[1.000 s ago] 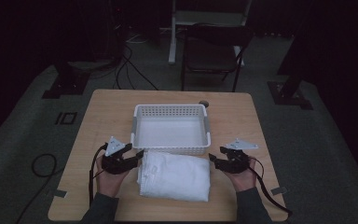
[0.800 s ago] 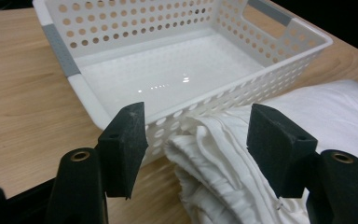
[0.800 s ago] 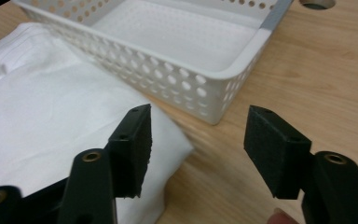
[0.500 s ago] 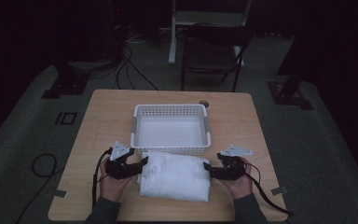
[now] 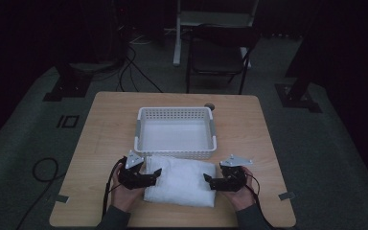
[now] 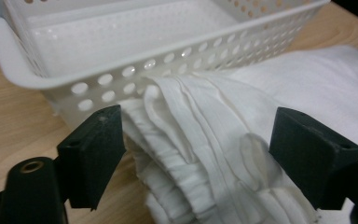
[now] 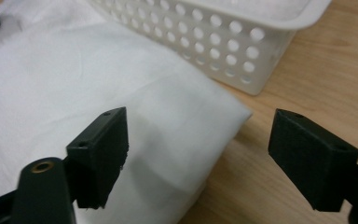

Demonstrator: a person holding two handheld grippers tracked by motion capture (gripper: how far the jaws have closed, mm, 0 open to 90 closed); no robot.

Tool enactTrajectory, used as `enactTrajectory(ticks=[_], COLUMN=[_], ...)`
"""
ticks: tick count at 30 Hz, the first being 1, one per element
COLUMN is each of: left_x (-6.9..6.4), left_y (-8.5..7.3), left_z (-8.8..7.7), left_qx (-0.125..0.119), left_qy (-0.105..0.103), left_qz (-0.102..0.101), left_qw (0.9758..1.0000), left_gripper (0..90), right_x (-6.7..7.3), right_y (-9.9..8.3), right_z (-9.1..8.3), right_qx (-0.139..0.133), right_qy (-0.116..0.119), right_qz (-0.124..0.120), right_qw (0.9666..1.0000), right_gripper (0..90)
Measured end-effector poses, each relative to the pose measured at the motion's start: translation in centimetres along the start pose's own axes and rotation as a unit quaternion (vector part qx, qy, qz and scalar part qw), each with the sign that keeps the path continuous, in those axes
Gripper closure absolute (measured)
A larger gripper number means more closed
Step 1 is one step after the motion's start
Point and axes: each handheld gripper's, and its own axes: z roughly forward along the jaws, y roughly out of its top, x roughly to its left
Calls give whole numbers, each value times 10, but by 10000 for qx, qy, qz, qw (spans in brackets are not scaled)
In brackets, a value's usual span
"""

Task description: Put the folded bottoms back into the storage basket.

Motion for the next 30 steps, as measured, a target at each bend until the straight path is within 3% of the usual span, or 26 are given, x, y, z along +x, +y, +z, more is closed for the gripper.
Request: enactTrajectory(ticks=[6, 10, 15, 19, 22, 30], left_x=[0, 1, 8, 8, 9, 13], left_y=[-11, -15, -22, -23, -25, -29], left_z=[12, 15, 23, 25, 30, 37], left_qx=[210, 245, 296, 327, 395, 402], left_qy=[-116, -144, -402, -379, -295, -391], left_qz=[-184, -198, -362, -385, -559, -826], left_qw=[9995, 9994, 9981, 9980, 9972, 9950], left_gripper=[138, 113, 113, 99, 50, 21], right_x=[8, 9, 8, 8, 9, 1], right_y=[-5, -9, -11, -13, -14, -20], right_z=[6, 13, 17, 21, 23, 33], right_qx=[128, 195, 233, 300, 360, 532], right_qy=[-86, -69, -46, -48, -60, 123], right_qz=[-119, -94, -20, 40, 87, 497], right_qw=[9998, 9997, 9997, 9995, 9993, 9973], right_gripper=[148, 140, 127, 114, 107, 100])
